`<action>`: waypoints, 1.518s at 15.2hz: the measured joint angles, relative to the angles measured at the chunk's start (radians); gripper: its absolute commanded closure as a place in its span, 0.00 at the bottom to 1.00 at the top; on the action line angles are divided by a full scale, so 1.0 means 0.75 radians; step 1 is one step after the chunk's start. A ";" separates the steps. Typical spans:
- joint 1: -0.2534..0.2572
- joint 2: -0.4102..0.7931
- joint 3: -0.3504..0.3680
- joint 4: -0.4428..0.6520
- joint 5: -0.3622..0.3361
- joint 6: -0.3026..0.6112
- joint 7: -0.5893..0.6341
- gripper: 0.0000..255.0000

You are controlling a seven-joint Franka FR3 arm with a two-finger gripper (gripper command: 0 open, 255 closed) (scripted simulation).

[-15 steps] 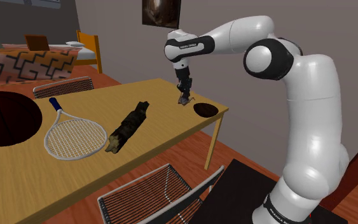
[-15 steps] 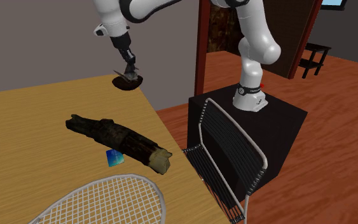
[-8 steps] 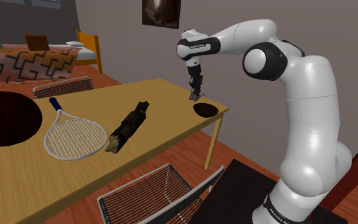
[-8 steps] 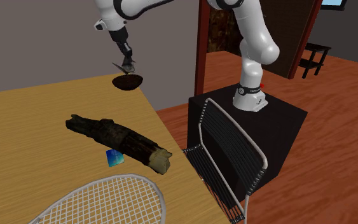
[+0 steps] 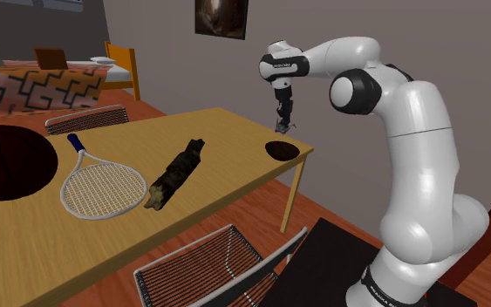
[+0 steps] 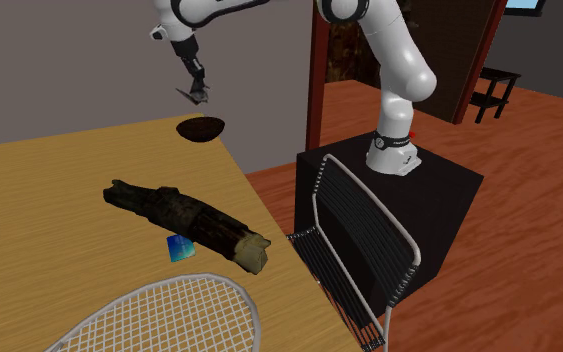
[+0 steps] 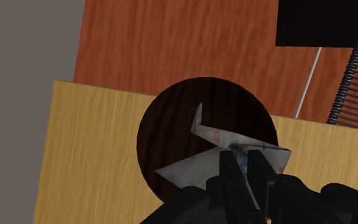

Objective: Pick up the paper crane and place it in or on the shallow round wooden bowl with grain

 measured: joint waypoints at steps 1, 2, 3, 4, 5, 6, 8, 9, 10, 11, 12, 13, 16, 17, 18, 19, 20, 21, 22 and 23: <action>-0.020 0.021 -0.006 0.035 0.001 -0.006 -0.028 1.00; -0.035 0.047 -0.011 0.082 0.003 -0.021 -0.051 1.00; -0.042 0.061 -0.013 0.098 0.004 -0.021 -0.059 1.00; -0.045 0.068 -0.013 0.093 0.004 -0.010 -0.059 1.00; -0.046 0.068 -0.013 0.076 0.003 0.007 -0.057 1.00; -0.047 0.068 -0.013 0.064 0.003 0.020 -0.055 1.00; -0.049 0.072 -0.013 0.035 0.003 0.052 -0.047 1.00; -0.048 0.065 -0.012 0.004 0.002 0.075 -0.040 1.00; -0.050 0.067 -0.012 -0.012 0.001 0.092 -0.038 1.00; -0.052 0.069 -0.012 -0.026 0.001 0.109 -0.035 1.00; -0.050 0.067 -0.012 -0.042 0.000 0.122 -0.030 1.00; -0.051 0.072 -0.011 -0.053 0.000 0.137 -0.026 1.00; -0.053 0.073 -0.011 -0.103 -0.003 0.187 -0.015 1.00; -0.053 0.076 -0.011 -0.119 -0.003 0.206 -0.009 1.00; -0.052 0.083 -0.011 -0.124 -0.004 0.216 -0.004 1.00; -0.052 0.086 -0.010 -0.138 -0.004 0.232 0.001 1.00; -0.053 0.086 -0.011 -0.158 -0.006 0.252 0.005 1.00; -0.054 0.091 -0.011 -0.167 -0.006 0.267 0.008 1.00; -0.054 0.106 -0.011 -0.158 -0.006 0.271 0.009 1.00; -0.054 0.107 -0.010 -0.166 -0.006 0.280 0.012 1.00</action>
